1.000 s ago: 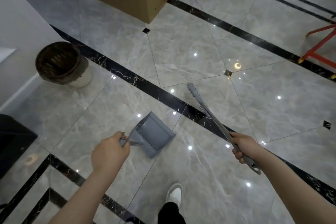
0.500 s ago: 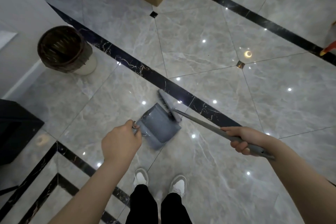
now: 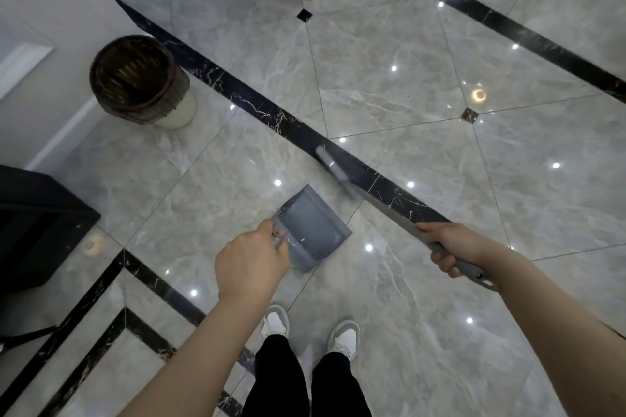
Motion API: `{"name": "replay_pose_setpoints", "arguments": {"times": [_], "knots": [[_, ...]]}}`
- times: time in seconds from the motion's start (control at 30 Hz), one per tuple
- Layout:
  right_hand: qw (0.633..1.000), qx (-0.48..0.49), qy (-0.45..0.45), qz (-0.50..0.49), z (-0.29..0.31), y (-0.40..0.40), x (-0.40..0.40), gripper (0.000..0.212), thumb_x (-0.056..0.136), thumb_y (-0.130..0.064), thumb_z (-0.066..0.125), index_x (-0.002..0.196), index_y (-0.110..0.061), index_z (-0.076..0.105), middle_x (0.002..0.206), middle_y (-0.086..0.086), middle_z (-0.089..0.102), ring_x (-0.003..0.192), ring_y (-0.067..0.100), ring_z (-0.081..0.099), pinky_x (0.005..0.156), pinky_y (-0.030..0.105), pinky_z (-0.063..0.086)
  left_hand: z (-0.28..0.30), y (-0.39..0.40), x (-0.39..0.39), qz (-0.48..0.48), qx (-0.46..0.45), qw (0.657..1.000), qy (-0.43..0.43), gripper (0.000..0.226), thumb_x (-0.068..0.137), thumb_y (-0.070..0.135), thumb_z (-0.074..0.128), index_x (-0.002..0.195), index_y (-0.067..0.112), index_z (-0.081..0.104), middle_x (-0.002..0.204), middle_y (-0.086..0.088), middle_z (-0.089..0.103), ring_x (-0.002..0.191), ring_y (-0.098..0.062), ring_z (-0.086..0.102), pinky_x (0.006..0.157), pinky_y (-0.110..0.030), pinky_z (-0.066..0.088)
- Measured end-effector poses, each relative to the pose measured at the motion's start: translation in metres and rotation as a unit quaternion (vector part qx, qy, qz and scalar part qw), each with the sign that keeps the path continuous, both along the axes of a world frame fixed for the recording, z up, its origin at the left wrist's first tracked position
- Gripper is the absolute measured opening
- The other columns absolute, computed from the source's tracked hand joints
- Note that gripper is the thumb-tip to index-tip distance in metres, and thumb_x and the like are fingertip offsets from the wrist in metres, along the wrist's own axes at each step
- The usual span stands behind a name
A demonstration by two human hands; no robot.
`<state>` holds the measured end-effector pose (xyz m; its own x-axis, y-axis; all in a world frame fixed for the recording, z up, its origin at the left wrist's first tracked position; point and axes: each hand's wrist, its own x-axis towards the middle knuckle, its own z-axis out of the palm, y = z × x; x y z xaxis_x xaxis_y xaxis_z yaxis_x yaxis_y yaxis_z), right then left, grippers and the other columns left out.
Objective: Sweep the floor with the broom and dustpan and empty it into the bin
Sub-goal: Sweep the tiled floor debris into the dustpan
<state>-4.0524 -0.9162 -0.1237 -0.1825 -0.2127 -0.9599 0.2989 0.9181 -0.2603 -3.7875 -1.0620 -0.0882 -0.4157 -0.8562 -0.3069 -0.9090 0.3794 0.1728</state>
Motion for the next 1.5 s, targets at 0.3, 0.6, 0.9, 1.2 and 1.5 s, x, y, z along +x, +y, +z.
{"name": "replay_pose_setpoints", "arguments": {"times": [0.3,0.6,0.9,1.2,1.5], "knots": [[0.991,-0.018,-0.12,-0.058,0.032,0.038,0.006,0.045,0.101,-0.016,0.034,0.145,-0.023,0.034,0.048,0.0,0.041,0.03,0.004,0.03,0.027,0.015,0.029,0.002,0.002,0.002,0.014,0.008,1.0,0.021,0.02,0.088,0.03,0.053,0.093,0.015,0.065,0.069,-0.012,0.068,0.06,-0.031,0.06,0.049,-0.025,0.034],[0.992,-0.037,0.011,-0.119,0.075,0.079,0.005,0.037,0.099,-0.016,0.03,0.128,-0.033,0.045,0.056,0.005,0.039,0.031,0.008,0.03,0.035,0.015,0.027,0.019,0.003,-0.001,0.059,0.078,0.992,0.075,0.02,0.089,0.029,0.052,0.081,0.016,0.064,0.063,-0.009,0.061,0.061,-0.031,0.057,0.058,-0.033,0.049],[0.978,-0.002,0.09,-0.187,0.077,0.124,-0.026,0.049,0.097,-0.016,0.028,0.142,-0.03,0.039,0.055,0.006,0.04,0.033,0.011,0.033,0.037,0.016,0.027,0.043,-0.005,-0.074,0.03,0.06,0.994,0.086,0.026,0.088,0.025,0.053,0.067,0.011,0.058,0.059,-0.01,0.055,0.059,-0.032,0.053,0.056,-0.031,0.043],[0.975,-0.006,0.152,-0.163,0.053,0.085,-0.057,0.05,0.096,-0.018,0.032,0.146,-0.029,0.034,0.059,0.009,0.049,0.041,0.016,0.044,0.036,0.02,0.035,0.03,-0.047,-0.129,0.002,0.053,0.997,0.061,0.023,0.087,0.034,0.047,0.077,0.019,0.061,0.063,-0.008,0.065,0.055,-0.029,0.064,0.057,-0.035,0.052],[0.98,0.024,0.136,-0.147,0.005,-0.016,-0.092,0.045,0.1,-0.017,0.03,0.143,-0.024,0.038,0.062,0.008,0.045,0.046,0.016,0.04,0.038,0.022,0.034,0.005,-0.102,-0.157,-0.002,0.062,0.997,0.046,0.018,0.087,0.028,0.051,0.09,0.016,0.062,0.072,-0.012,0.066,0.059,-0.03,0.058,0.053,-0.029,0.041]]}}
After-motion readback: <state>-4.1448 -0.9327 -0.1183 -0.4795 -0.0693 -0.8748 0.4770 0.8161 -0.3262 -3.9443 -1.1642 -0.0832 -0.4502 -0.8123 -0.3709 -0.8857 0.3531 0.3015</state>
